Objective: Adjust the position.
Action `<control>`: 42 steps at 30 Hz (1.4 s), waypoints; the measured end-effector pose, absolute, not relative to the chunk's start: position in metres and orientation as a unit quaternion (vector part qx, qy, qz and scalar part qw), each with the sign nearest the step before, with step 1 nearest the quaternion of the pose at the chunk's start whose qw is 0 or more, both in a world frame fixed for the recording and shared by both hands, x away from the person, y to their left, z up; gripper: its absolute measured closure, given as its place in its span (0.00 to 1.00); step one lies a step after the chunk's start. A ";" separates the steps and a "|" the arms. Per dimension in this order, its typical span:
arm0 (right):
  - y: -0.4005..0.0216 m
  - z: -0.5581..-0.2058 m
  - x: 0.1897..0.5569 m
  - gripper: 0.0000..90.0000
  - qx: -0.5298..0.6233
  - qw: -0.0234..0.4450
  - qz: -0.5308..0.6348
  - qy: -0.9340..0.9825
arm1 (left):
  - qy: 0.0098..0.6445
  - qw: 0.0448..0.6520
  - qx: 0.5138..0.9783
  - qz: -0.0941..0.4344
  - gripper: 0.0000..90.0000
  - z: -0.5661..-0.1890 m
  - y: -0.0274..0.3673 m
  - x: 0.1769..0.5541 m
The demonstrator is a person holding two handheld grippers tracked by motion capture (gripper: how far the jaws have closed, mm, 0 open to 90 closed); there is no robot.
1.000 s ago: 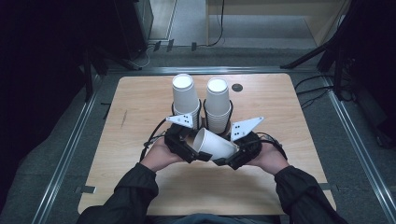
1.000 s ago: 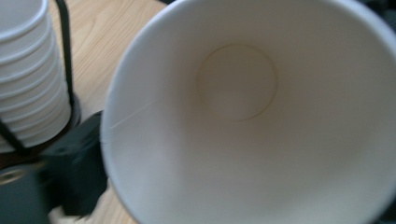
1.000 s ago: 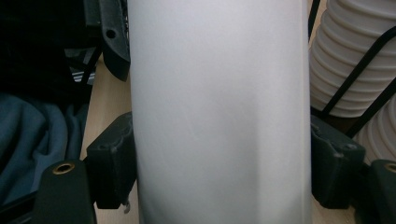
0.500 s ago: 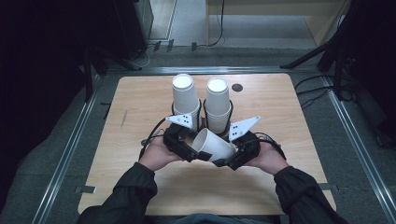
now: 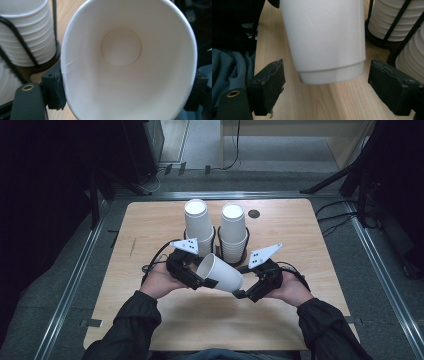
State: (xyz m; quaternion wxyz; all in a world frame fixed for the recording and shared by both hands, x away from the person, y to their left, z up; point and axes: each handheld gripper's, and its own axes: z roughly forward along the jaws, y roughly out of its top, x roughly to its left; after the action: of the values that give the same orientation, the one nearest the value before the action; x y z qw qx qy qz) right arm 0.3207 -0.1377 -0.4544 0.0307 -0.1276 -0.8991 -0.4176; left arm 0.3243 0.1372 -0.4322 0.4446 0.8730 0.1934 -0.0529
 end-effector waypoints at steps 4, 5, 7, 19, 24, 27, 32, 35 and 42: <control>-0.140 -0.456 0.322 0.17 -0.136 0.034 -0.413 -0.900 | 0.193 0.425 0.883 -0.045 0.18 -0.434 0.138 0.327; -0.141 -0.457 0.321 0.17 -0.138 0.035 -0.409 -0.901 | 0.190 0.421 0.886 -0.042 0.18 -0.434 0.138 0.328; -0.140 -0.459 0.321 0.17 -0.138 0.036 -0.405 -0.903 | 0.179 0.408 0.895 -0.035 0.18 -0.435 0.135 0.328; -0.129 -0.473 0.324 0.19 -0.126 0.041 -0.378 -0.916 | 0.124 0.331 0.935 -0.016 0.18 -0.443 0.108 0.324; -0.120 -0.481 0.322 0.17 -0.112 0.043 -0.354 -0.927 | 0.114 0.317 0.942 -0.013 0.18 -0.439 0.099 0.320; -0.112 -0.485 0.319 0.16 -0.099 0.035 -0.349 -0.931 | 0.110 0.315 0.943 -0.006 0.18 -0.436 0.096 0.318; -0.106 -0.483 0.318 0.17 -0.095 0.029 -0.365 -0.926 | 0.105 0.313 0.944 -0.005 0.17 -0.435 0.093 0.315; -0.105 -0.482 0.317 0.18 -0.092 0.032 -0.368 -0.925 | 0.110 0.313 0.943 -0.007 0.16 -0.436 0.092 0.315; -0.102 -0.480 0.315 0.26 -0.081 0.026 -0.375 -0.923 | 0.107 0.312 0.944 -0.008 0.14 -0.437 0.093 0.315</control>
State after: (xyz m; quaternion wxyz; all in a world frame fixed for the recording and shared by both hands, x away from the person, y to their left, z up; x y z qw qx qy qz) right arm 0.3148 -0.1017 -0.4798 0.0260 -0.0812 -0.9232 -0.3748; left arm 0.3152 0.0927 -0.4373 0.3125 0.9439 0.1065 -0.0081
